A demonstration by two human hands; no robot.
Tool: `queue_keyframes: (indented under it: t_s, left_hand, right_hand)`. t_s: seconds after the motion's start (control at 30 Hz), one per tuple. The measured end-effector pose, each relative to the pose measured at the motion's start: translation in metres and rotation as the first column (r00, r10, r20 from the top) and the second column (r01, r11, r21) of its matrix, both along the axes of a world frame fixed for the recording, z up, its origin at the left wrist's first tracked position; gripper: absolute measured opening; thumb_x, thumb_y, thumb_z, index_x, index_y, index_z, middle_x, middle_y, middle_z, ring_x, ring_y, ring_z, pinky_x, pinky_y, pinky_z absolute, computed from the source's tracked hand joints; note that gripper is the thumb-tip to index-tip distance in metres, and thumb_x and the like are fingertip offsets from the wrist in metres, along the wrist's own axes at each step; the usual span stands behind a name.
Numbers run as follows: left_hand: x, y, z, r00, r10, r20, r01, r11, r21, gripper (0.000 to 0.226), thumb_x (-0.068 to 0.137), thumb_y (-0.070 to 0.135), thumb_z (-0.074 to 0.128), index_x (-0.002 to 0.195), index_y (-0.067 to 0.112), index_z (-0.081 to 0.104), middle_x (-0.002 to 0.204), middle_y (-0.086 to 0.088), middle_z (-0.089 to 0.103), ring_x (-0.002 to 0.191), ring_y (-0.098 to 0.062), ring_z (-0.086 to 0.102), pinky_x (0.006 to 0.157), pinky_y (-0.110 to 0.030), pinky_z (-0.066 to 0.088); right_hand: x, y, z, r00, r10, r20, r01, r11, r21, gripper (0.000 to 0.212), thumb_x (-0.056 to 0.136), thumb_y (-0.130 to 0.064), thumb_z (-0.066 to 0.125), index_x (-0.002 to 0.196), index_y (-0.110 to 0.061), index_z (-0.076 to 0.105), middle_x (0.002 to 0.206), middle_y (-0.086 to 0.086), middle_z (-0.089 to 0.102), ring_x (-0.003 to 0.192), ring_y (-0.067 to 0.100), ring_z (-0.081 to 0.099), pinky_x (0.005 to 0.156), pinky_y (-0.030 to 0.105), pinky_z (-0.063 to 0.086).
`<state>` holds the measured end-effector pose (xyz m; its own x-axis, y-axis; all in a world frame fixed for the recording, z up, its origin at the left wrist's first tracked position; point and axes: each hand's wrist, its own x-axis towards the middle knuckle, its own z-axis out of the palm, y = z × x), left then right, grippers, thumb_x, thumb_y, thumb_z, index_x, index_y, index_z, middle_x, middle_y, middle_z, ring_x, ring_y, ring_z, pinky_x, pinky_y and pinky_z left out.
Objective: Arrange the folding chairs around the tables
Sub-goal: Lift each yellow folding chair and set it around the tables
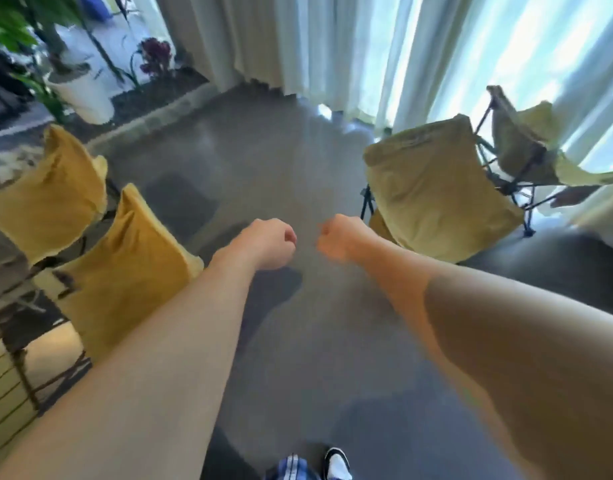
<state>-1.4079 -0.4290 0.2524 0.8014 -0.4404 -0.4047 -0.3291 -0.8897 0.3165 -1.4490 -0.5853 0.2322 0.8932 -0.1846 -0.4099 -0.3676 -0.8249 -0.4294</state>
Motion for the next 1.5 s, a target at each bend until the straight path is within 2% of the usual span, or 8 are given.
queue_keyframes:
  t_s: [0.2, 0.37, 0.5, 0.6, 0.83, 1.2, 1.33, 1.5]
  left_hand:
    - [0.051, -0.162, 0.008, 0.962, -0.27, 0.033, 0.268, 0.962, 0.047, 0.039, 0.074, 0.035, 0.039, 0.1, 0.042, 0.067, 0.113, 0.001, 0.067, 0.1, -0.027, 0.062, 0.092, -0.04, 0.053]
    - [0.124, -0.256, -0.011, 0.943, -0.332, 0.023, 0.33, 0.941, 0.068, 0.034, 0.075, 0.037, 0.04, 0.095, 0.041, 0.067, 0.11, 0.001, 0.067, 0.097, -0.026, 0.063, 0.091, -0.041, 0.053]
    - [0.199, -0.32, -0.035, 0.95, -0.311, -0.02, 0.312, 0.949, 0.041, 0.036, 0.085, 0.03, 0.043, 0.11, 0.04, 0.066, 0.119, -0.001, 0.063, 0.105, -0.026, 0.06, 0.097, -0.04, 0.05]
    - [0.239, -0.345, -0.05, 0.942, -0.315, -0.118, 0.332, 0.928, 0.17, 0.039, 0.086, 0.031, 0.045, 0.122, 0.039, 0.06, 0.127, -0.001, 0.059, 0.112, -0.025, 0.057, 0.099, -0.04, 0.047]
    - [0.316, -0.438, -0.072, 0.949, -0.294, -0.112, 0.314, 0.91, 0.27, 0.045, 0.083, 0.03, 0.043, 0.127, 0.034, 0.056, 0.126, -0.002, 0.056, 0.111, -0.027, 0.057, 0.097, -0.042, 0.049]
    - [0.384, -0.541, -0.13, 0.949, -0.255, -0.187, 0.307, 0.889, 0.341, 0.052, 0.086, 0.029, 0.045, 0.138, 0.026, 0.04, 0.121, -0.004, 0.055, 0.099, -0.026, 0.055, 0.09, -0.044, 0.052]
    - [0.416, -0.576, -0.16, 0.935, -0.279, -0.218, 0.339, 0.885, 0.319, 0.051, 0.084, 0.03, 0.048, 0.133, 0.021, 0.04, 0.116, -0.005, 0.055, 0.103, -0.029, 0.056, 0.089, -0.048, 0.052]
    - [0.464, -0.614, -0.216, 0.924, -0.316, -0.216, 0.373, 0.871, 0.321, 0.06, 0.081, 0.034, 0.054, 0.134, 0.017, 0.034, 0.127, -0.011, 0.053, 0.115, -0.036, 0.053, 0.096, -0.05, 0.048]
  right_hand:
    - [0.0, -0.138, 0.002, 0.96, -0.272, -0.06, 0.274, 0.961, 0.029, 0.011, 0.082, -0.02, 0.046, 0.077, -0.012, 0.052, 0.089, 0.011, 0.06, 0.066, 0.028, 0.055, 0.055, 0.027, 0.043]
    - [0.048, -0.223, -0.007, 0.893, -0.448, -0.047, 0.451, 0.89, 0.067, 0.034, 0.078, -0.02, 0.044, 0.105, -0.011, 0.063, 0.103, 0.013, 0.063, 0.09, 0.035, 0.063, 0.079, 0.038, 0.056]
    - [0.11, -0.282, -0.025, 0.881, -0.467, -0.072, 0.47, 0.882, 0.03, 0.034, 0.084, -0.023, 0.044, 0.113, -0.011, 0.058, 0.109, 0.012, 0.061, 0.095, 0.035, 0.06, 0.086, 0.042, 0.054]
    - [0.146, -0.311, -0.033, 0.875, -0.472, -0.11, 0.477, 0.878, 0.025, 0.031, 0.087, -0.023, 0.044, 0.113, -0.013, 0.056, 0.106, 0.01, 0.056, 0.096, 0.034, 0.058, 0.086, 0.041, 0.052]
    - [0.203, -0.399, -0.065, 0.834, -0.509, -0.214, 0.537, 0.838, 0.099, 0.025, 0.087, -0.023, 0.047, 0.103, -0.01, 0.062, 0.102, 0.012, 0.063, 0.084, 0.032, 0.06, 0.07, 0.031, 0.049]
    - [0.29, -0.496, -0.11, 0.784, -0.558, -0.273, 0.613, 0.767, 0.192, 0.03, 0.088, -0.025, 0.047, 0.11, -0.01, 0.063, 0.102, 0.011, 0.063, 0.086, 0.032, 0.063, 0.073, 0.032, 0.054]
    - [0.313, -0.514, -0.135, 0.696, -0.615, -0.371, 0.713, 0.652, 0.257, 0.029, 0.086, -0.022, 0.045, 0.104, -0.009, 0.064, 0.094, 0.011, 0.067, 0.078, 0.03, 0.067, 0.073, 0.033, 0.058]
    - [0.351, -0.513, -0.177, 0.569, -0.727, -0.384, 0.822, 0.48, 0.307, 0.036, 0.084, -0.026, 0.048, 0.114, -0.016, 0.065, 0.107, 0.011, 0.067, 0.09, 0.031, 0.067, 0.078, 0.034, 0.057]
